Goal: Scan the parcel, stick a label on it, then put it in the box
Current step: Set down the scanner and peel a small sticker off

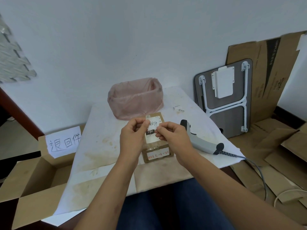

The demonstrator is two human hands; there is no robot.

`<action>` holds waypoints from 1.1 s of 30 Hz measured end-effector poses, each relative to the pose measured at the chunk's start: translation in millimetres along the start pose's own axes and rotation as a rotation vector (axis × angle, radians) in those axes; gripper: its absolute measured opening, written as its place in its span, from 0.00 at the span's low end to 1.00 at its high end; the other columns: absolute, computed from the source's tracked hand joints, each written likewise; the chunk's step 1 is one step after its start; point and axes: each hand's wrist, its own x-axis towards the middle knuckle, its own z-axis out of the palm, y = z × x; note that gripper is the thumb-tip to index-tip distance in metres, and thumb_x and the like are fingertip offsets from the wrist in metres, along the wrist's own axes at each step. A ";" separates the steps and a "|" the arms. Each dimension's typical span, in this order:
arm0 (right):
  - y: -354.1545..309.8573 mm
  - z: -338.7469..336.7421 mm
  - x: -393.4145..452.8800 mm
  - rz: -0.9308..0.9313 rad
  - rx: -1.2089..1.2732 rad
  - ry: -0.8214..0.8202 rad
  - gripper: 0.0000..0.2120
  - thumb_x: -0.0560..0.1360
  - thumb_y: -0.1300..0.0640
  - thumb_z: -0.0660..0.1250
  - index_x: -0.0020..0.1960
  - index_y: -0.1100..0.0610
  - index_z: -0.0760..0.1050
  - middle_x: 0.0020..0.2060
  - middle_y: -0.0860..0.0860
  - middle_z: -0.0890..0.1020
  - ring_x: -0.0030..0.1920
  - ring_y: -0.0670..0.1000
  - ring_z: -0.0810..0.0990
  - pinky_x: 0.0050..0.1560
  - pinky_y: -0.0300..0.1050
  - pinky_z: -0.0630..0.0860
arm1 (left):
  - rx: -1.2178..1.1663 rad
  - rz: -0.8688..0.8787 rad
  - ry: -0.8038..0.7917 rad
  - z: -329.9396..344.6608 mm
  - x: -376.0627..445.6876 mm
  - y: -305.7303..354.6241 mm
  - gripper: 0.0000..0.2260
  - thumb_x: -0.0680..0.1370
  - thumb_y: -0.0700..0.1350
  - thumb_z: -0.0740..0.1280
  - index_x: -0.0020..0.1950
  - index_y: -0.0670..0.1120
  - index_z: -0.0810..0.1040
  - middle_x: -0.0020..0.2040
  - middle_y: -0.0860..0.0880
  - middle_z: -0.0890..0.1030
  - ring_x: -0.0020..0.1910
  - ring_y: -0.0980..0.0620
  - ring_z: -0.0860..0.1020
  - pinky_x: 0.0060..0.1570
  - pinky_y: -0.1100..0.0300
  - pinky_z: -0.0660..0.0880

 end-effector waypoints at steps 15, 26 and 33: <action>6.5 -2.1 -0.8 0.032 0.056 0.065 0.04 0.75 0.62 0.67 0.42 0.58 0.79 0.33 0.49 0.81 0.34 0.44 0.78 0.41 0.36 0.76 | 0.623 0.698 0.058 -4.4 -3.0 -5.5 0.10 0.77 0.42 0.70 0.57 0.51 0.79 0.55 0.54 0.76 0.56 0.55 0.73 0.56 0.58 0.65; 13.1 -6.0 -6.5 0.000 0.031 0.044 0.04 0.75 0.60 0.68 0.43 0.60 0.80 0.33 0.49 0.81 0.33 0.42 0.78 0.40 0.37 0.76 | 0.744 0.637 -0.085 -3.6 -5.0 -25.6 0.05 0.77 0.51 0.67 0.49 0.56 0.82 0.48 0.64 0.79 0.52 0.59 0.73 0.55 0.58 0.58; 13.6 -8.7 -8.7 -0.002 0.009 0.029 0.05 0.75 0.59 0.67 0.44 0.57 0.82 0.34 0.47 0.83 0.38 0.45 0.80 0.47 0.47 0.77 | 0.628 0.544 -0.096 -2.6 -7.9 -24.5 0.04 0.77 0.49 0.70 0.49 0.56 0.83 0.47 0.63 0.81 0.52 0.58 0.75 0.59 0.50 0.66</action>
